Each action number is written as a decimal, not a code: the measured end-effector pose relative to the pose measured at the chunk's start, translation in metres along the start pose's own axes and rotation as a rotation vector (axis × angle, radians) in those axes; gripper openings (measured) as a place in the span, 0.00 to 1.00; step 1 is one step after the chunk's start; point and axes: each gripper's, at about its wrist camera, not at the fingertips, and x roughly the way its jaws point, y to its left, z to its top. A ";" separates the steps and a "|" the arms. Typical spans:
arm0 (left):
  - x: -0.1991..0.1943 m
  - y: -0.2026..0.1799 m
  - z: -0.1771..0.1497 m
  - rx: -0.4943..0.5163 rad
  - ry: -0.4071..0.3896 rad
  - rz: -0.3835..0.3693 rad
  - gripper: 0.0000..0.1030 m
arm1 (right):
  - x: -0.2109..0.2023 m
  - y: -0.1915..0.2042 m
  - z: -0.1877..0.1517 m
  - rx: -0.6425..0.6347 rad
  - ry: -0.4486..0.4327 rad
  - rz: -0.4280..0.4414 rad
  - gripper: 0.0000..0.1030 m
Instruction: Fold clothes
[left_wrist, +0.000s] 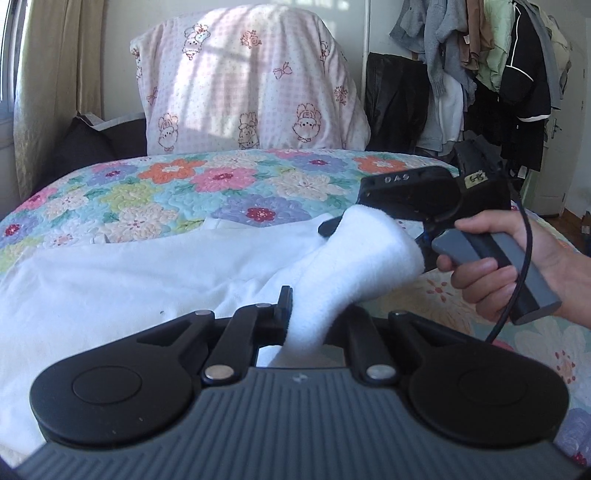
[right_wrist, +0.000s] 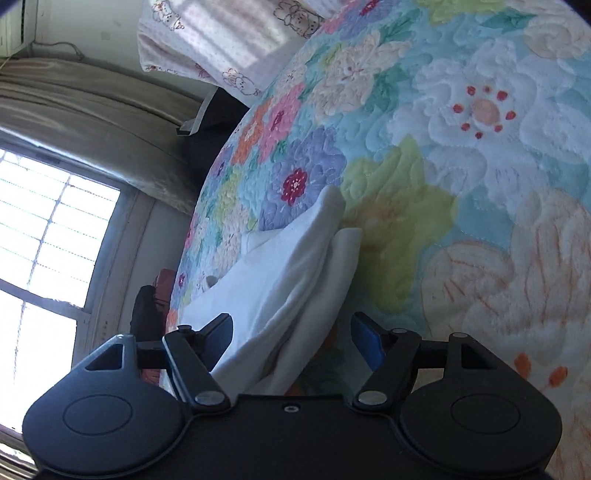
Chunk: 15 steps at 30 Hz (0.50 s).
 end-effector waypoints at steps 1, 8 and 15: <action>-0.003 0.000 -0.001 0.005 -0.009 0.015 0.08 | 0.008 0.002 -0.002 -0.039 0.006 -0.009 0.71; -0.032 0.015 -0.006 -0.055 -0.056 0.152 0.07 | 0.013 0.087 -0.012 -0.493 -0.040 -0.096 0.17; -0.082 0.068 0.009 -0.262 -0.217 0.187 0.06 | 0.039 0.235 0.001 -0.842 0.049 -0.168 0.16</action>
